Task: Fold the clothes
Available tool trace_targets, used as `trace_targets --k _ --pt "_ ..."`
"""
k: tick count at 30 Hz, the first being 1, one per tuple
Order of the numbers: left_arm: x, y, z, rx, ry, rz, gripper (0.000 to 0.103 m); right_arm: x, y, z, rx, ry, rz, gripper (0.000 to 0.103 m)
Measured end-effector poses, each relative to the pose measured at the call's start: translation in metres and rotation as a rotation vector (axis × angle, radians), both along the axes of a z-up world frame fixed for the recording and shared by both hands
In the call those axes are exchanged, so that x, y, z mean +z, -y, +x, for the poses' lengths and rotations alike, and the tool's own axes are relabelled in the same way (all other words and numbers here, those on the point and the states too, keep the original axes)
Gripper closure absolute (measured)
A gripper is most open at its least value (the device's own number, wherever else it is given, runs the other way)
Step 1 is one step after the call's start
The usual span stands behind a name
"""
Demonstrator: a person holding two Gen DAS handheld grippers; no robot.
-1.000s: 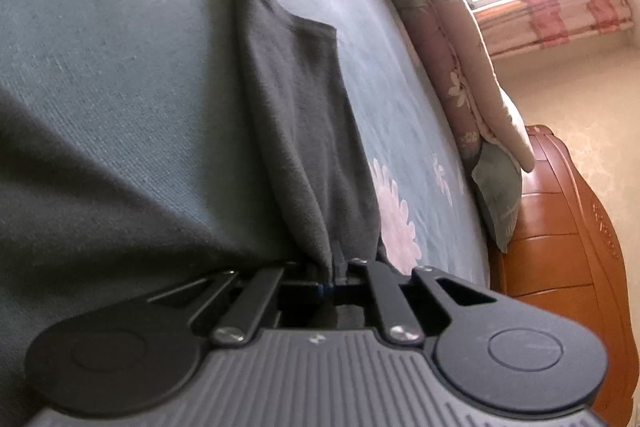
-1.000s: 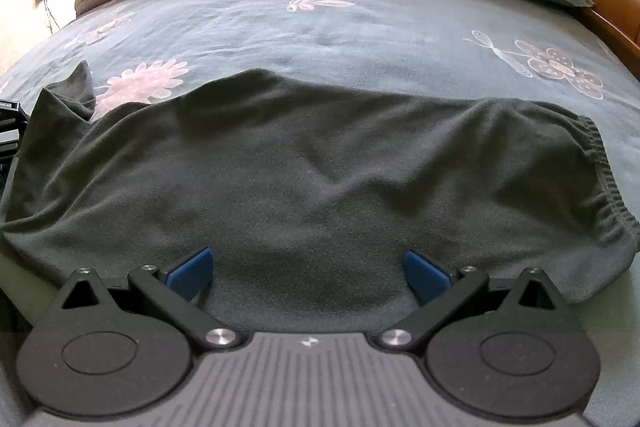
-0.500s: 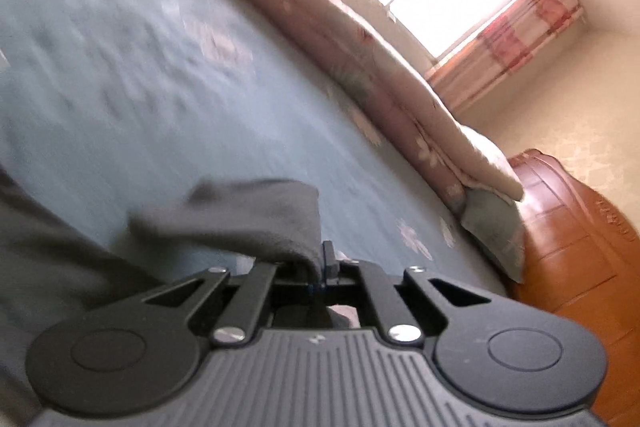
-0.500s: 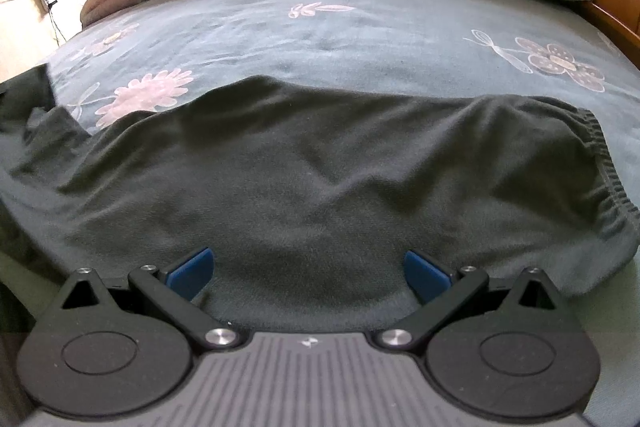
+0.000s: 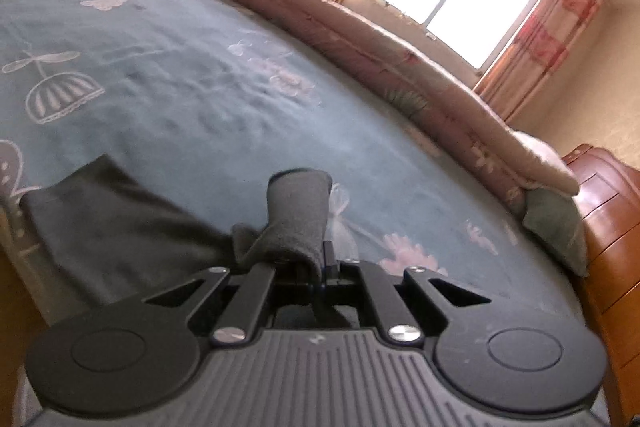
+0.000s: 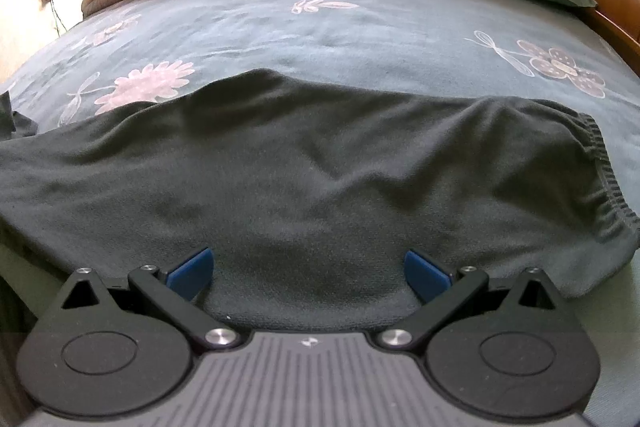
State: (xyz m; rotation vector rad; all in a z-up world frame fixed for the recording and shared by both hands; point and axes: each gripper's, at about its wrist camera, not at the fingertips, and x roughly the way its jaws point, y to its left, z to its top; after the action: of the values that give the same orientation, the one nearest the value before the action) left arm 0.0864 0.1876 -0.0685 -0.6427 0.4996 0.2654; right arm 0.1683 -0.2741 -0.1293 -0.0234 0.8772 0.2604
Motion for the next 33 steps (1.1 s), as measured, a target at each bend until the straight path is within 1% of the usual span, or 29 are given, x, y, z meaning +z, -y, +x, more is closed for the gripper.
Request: trace_targets --k 3,6,9,11,14,17,19,20,21,22,23,25,27,28,29,33 --pt "-0.004 0.0 -0.002 -0.001 -0.014 0.002 0.101 0.0 -0.003 0.0 0.001 -0.005 -0.015 0.0" --pt "-0.001 0.003 -0.004 -0.021 -0.022 0.029 0.101 -0.001 -0.003 0.0 0.006 -0.004 -0.022 0.0" --pt "-0.002 0.006 -0.003 -0.041 -0.048 0.098 0.101 -0.001 -0.002 -0.001 0.0 -0.001 -0.017 0.0" --pt "-0.013 -0.002 -0.006 -0.053 -0.057 0.037 0.101 -0.001 -0.002 -0.002 -0.009 -0.001 -0.013 0.0" --pt "-0.031 -0.016 -0.01 -0.072 -0.069 -0.069 0.097 -0.001 -0.006 -0.002 -0.006 -0.007 -0.035 0.0" --pt "-0.049 -0.031 -0.014 -0.091 -0.081 -0.175 0.095 -0.001 -0.007 -0.001 -0.01 -0.013 -0.042 0.0" --pt "-0.06 -0.04 -0.017 -0.103 -0.089 -0.246 0.089 -0.001 -0.007 0.0 -0.023 -0.014 -0.04 0.0" --pt "-0.066 -0.045 -0.019 -0.11 -0.093 -0.281 0.083 -0.001 -0.009 0.0 -0.027 -0.014 -0.047 0.0" --pt "-0.068 -0.052 -0.024 -0.119 -0.048 -0.32 0.075 -0.002 -0.01 0.0 -0.027 -0.014 -0.057 0.0" --pt "-0.069 -0.058 -0.027 -0.125 -0.013 -0.358 0.07 -0.002 -0.012 0.0 -0.027 -0.015 -0.067 0.0" --pt "-0.071 -0.063 -0.03 -0.132 0.019 -0.395 0.062 -0.002 -0.013 0.0 -0.028 -0.016 -0.072 0.0" --pt "-0.077 -0.071 -0.029 -0.125 0.054 -0.457 0.06 -0.002 -0.013 0.001 -0.033 -0.02 -0.072 0.0" --pt "-0.083 -0.077 -0.025 -0.117 0.04 -0.518 0.06 -0.002 -0.013 0.002 -0.038 -0.024 -0.073 0.0" --pt "-0.084 -0.078 -0.024 -0.13 0.034 -0.542 0.06 -0.001 -0.014 0.002 -0.038 -0.028 -0.076 0.0" --pt "-0.082 -0.079 -0.025 -0.144 0.029 -0.543 0.06 -0.001 -0.014 0.002 -0.038 -0.031 -0.079 0.0" --pt "-0.067 -0.089 -0.04 -0.173 -0.006 -0.523 0.06 -0.001 -0.014 0.001 -0.041 -0.036 -0.082 0.0"
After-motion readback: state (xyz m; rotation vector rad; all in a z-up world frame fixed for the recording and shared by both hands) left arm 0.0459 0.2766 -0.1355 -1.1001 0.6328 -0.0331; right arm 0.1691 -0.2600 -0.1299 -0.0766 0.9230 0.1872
